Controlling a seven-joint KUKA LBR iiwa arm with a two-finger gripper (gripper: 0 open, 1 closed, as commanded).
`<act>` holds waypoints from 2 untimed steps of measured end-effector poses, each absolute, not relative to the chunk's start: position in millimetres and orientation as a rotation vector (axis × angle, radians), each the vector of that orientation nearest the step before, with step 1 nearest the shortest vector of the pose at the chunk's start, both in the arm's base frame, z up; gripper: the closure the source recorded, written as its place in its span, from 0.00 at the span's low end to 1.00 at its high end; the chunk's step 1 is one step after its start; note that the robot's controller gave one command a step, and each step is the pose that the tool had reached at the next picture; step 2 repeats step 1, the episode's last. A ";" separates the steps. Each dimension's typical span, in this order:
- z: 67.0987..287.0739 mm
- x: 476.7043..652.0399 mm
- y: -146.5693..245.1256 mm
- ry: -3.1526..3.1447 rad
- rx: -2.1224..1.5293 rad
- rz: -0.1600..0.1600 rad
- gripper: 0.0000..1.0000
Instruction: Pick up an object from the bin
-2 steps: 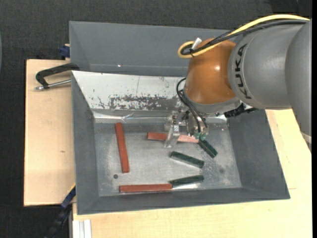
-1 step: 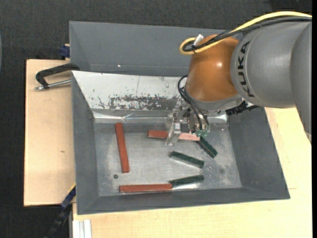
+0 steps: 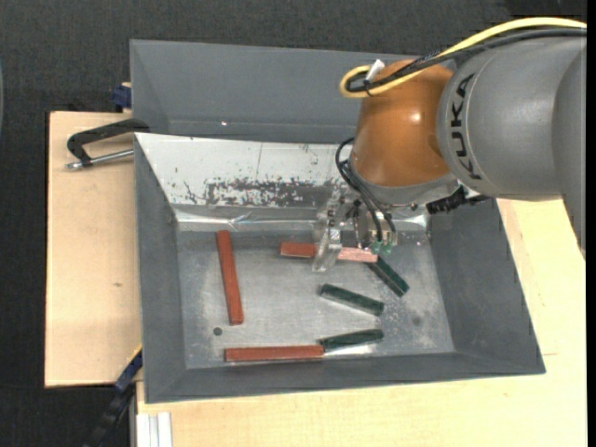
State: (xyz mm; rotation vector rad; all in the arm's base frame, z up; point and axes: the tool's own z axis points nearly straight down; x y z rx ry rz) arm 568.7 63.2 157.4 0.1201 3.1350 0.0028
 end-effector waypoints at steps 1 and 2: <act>168.6 568.7 63.2 3.135 0.120 0.003 1.00; 168.6 568.7 63.2 3.135 0.120 0.003 1.00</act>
Offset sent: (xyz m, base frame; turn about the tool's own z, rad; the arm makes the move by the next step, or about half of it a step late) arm 0.0001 -0.0002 0.0279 0.0000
